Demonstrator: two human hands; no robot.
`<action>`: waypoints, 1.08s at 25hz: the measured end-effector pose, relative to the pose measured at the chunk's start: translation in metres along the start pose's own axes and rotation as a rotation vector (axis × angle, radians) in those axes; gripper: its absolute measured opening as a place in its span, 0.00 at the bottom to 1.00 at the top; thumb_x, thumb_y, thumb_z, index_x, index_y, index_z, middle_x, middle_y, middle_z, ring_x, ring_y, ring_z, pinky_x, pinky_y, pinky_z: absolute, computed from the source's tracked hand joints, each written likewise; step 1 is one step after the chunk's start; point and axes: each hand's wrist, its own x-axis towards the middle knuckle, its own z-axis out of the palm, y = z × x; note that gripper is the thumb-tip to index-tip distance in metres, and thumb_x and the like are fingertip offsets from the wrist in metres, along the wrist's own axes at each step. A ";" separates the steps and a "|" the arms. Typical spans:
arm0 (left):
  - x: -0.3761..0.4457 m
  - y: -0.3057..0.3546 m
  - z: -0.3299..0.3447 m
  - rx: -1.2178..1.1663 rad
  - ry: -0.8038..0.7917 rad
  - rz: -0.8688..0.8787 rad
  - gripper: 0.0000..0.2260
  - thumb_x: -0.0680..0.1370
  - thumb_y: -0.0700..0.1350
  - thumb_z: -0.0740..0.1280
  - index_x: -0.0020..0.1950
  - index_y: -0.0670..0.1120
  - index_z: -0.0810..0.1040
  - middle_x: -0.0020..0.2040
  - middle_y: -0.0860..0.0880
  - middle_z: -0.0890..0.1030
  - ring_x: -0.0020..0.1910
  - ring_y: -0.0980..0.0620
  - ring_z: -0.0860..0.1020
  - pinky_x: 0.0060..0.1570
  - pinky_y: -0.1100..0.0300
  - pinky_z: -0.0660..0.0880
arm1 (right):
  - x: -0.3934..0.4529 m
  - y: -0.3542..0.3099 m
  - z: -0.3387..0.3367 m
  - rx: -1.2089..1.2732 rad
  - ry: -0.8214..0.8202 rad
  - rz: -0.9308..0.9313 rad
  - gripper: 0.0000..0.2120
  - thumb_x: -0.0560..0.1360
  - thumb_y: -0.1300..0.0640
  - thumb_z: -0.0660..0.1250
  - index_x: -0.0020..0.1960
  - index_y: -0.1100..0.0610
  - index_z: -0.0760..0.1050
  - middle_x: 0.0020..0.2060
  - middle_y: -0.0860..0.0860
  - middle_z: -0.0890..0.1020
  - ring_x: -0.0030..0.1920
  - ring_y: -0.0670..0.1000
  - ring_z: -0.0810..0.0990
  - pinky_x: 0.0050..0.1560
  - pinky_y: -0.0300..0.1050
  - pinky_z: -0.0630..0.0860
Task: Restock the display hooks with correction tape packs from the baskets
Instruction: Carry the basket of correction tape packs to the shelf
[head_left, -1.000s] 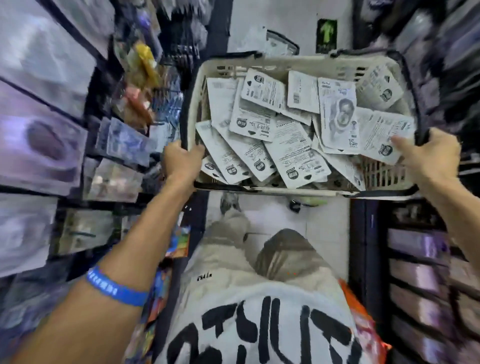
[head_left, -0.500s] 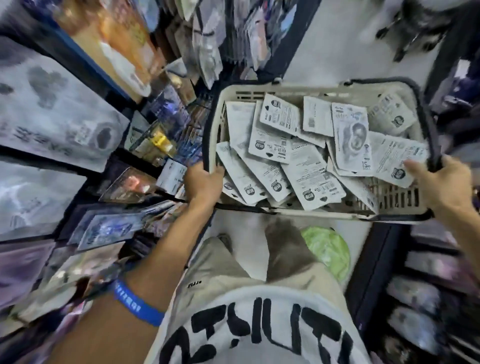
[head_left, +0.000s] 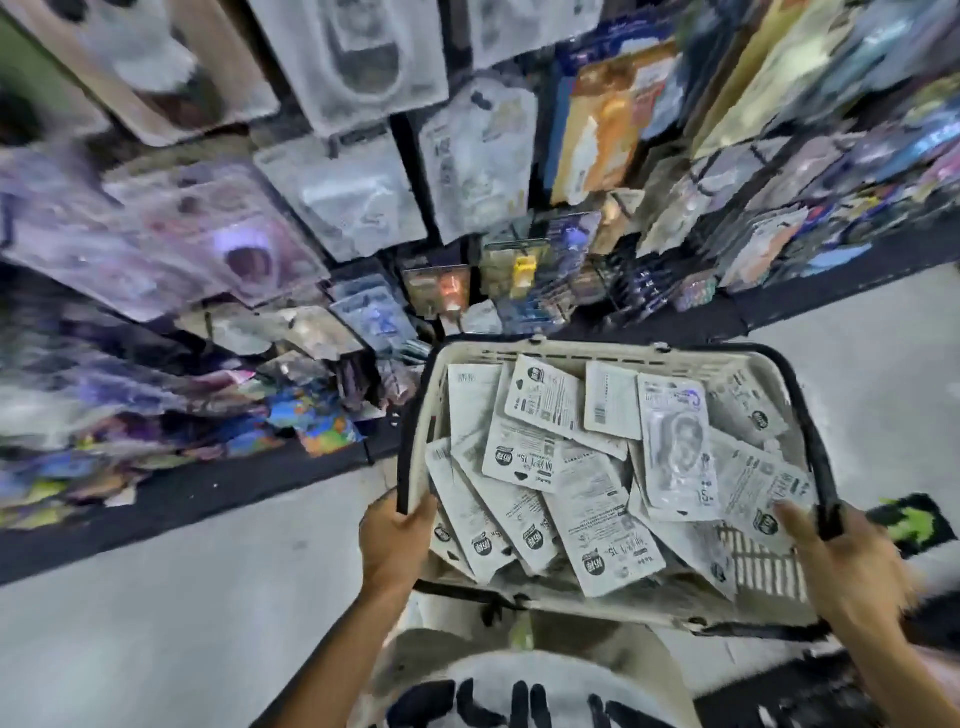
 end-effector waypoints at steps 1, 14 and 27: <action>-0.006 -0.026 -0.021 -0.049 0.046 -0.045 0.09 0.77 0.41 0.73 0.37 0.48 0.80 0.34 0.46 0.84 0.35 0.45 0.81 0.35 0.58 0.76 | -0.012 -0.011 0.013 -0.014 -0.042 -0.058 0.24 0.75 0.40 0.68 0.36 0.60 0.69 0.24 0.55 0.74 0.24 0.54 0.71 0.27 0.42 0.67; 0.066 -0.355 -0.065 -0.182 0.446 -0.457 0.22 0.75 0.62 0.71 0.32 0.46 0.79 0.24 0.48 0.80 0.26 0.48 0.80 0.30 0.55 0.77 | -0.035 -0.006 0.359 -0.390 -0.450 -0.326 0.23 0.79 0.44 0.67 0.55 0.65 0.79 0.47 0.67 0.85 0.49 0.66 0.83 0.47 0.53 0.76; 0.281 -0.544 0.105 0.208 0.344 -0.499 0.33 0.84 0.62 0.45 0.49 0.39 0.79 0.49 0.37 0.80 0.50 0.38 0.78 0.51 0.49 0.70 | 0.099 0.163 0.666 -0.328 -0.285 -0.358 0.24 0.80 0.42 0.63 0.56 0.64 0.78 0.48 0.66 0.84 0.49 0.68 0.82 0.49 0.58 0.79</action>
